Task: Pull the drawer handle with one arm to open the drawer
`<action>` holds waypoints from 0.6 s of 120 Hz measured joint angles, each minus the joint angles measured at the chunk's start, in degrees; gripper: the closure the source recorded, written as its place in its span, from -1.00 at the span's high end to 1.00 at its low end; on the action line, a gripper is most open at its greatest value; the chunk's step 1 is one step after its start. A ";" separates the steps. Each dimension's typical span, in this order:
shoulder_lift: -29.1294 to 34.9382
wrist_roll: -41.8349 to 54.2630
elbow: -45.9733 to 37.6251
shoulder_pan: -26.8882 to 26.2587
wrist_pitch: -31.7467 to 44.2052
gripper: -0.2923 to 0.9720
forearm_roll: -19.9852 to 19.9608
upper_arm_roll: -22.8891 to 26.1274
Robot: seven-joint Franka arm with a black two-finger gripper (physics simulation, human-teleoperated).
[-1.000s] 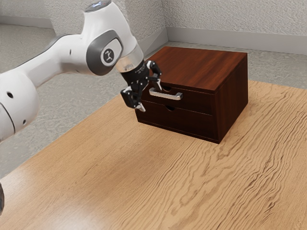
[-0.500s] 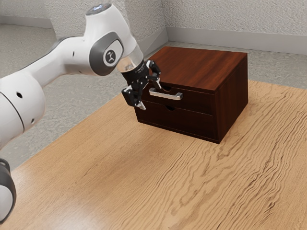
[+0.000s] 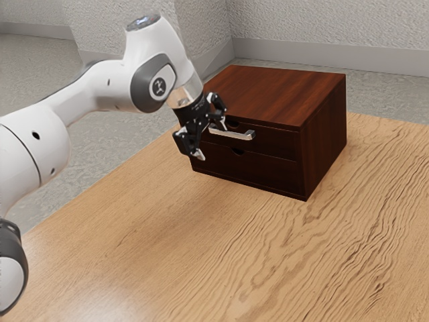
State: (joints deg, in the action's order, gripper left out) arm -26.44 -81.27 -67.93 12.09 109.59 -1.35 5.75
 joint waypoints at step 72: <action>8.66 0.47 -13.46 -0.53 3.68 -0.42 -1.83 -0.59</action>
State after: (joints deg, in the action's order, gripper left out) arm -17.78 -80.79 -81.39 11.56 113.27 -3.18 5.16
